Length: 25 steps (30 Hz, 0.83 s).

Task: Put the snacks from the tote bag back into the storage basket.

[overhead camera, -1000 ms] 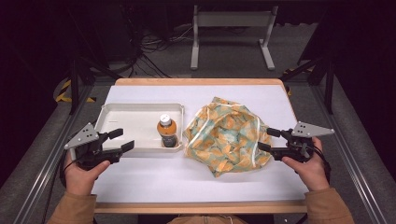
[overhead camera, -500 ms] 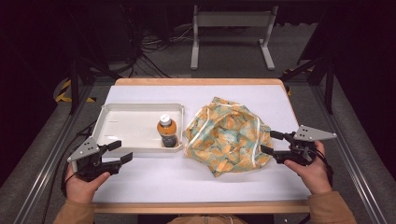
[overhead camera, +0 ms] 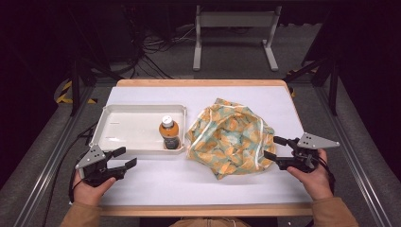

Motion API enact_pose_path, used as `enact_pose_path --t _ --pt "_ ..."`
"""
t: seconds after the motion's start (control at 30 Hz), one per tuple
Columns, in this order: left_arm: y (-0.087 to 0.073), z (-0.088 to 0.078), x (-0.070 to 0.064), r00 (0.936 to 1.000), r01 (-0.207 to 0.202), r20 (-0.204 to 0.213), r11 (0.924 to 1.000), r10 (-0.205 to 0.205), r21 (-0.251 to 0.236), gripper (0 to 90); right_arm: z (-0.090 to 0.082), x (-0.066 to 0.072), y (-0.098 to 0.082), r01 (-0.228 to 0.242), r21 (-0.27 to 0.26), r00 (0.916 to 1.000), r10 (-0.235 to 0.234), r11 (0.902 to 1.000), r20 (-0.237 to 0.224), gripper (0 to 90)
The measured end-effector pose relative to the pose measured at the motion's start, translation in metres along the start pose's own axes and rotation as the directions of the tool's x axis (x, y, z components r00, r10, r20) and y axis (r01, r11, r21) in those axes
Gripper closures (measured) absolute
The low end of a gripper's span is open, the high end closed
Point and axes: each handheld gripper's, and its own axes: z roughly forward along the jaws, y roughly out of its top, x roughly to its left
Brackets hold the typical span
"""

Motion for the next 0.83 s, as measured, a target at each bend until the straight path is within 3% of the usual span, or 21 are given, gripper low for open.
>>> enact_pose_path --t 0.1,0.47,0.7,0.83 --pt "-0.001 0.001 0.001 0.9999 0.012 -0.003 0.9999 -0.012 -0.001 32.9 0.004 -0.001 -0.005 0.004 0.005 0.9999 -0.004 1.0 0.009 27.8" --pt "-0.004 0.004 0.002 0.9999 -0.004 -0.014 0.9997 0.004 0.026 31.2 0.01 0.004 -0.016 0.021 0.007 0.9997 -0.021 0.9998 0.007 27.3" --pt "-0.006 0.006 0.005 0.9995 0.031 0.001 0.9981 -0.032 0.053 29.7 0.011 0.006 -0.016 0.033 0.013 0.9994 -0.033 0.9994 0.008 27.0" --pt "-0.006 0.007 0.004 0.9995 0.028 -0.016 0.9976 -0.027 0.064 26.9 0.01 0.005 -0.015 0.03 0.002 0.9995 -0.03 0.9996 0.006 27.0"
